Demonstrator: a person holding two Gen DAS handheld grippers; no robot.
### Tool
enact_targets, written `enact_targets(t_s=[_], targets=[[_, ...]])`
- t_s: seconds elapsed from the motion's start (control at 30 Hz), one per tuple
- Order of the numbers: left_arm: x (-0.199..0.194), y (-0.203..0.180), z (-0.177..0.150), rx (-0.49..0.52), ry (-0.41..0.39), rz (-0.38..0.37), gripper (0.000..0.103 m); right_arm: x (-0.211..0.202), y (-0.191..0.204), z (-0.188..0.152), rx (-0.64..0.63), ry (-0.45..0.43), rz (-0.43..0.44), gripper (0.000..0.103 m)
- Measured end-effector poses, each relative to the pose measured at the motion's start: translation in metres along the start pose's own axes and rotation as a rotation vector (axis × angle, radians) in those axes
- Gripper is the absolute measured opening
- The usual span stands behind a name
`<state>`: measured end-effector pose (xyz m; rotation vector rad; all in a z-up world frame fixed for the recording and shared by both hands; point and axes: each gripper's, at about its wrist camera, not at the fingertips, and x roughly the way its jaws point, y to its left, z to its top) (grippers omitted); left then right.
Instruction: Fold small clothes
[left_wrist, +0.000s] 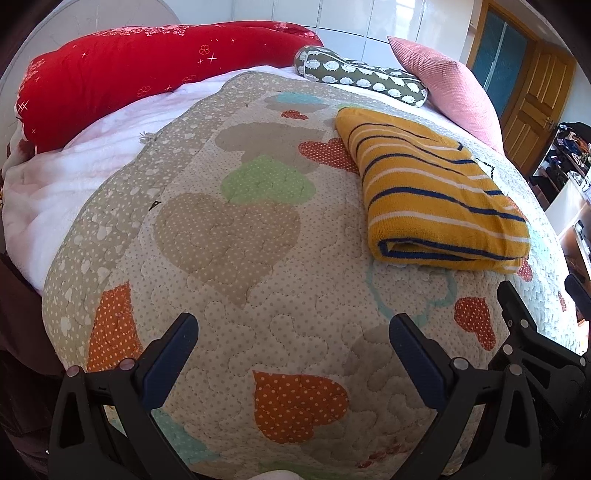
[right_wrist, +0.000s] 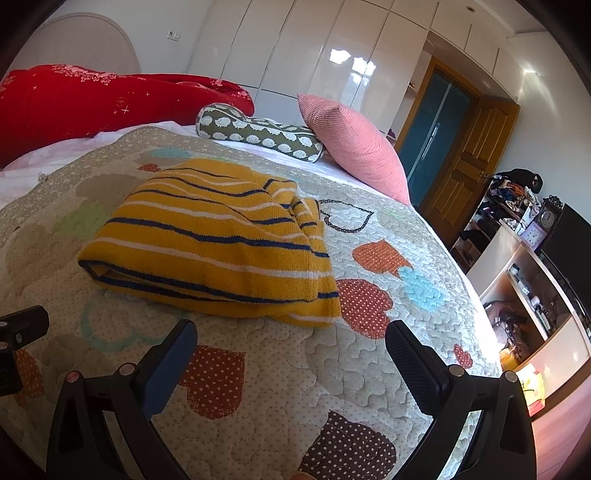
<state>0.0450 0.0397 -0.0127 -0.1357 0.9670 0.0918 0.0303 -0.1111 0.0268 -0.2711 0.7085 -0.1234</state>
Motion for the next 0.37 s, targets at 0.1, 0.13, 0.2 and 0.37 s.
enact_targets(t_s=[0.1,0.13,0.2,0.37], targets=[[0.004,-0.003,-0.001,0.013,0.011,-0.012,0.103,0.004,0.001,0.001,0.01,0.023,0.013,0.103],[0.005,-0.004,-0.001,0.015,0.015,-0.016,0.103,0.006,0.001,0.002,0.016,0.033,0.018,0.103],[0.008,-0.004,-0.002,0.016,0.031,-0.022,0.103,0.011,0.001,0.003,0.026,0.048,0.025,0.103],[0.008,-0.004,-0.002,0.027,0.027,0.01,0.103,0.014,0.004,0.003,0.026,0.06,0.029,0.103]])
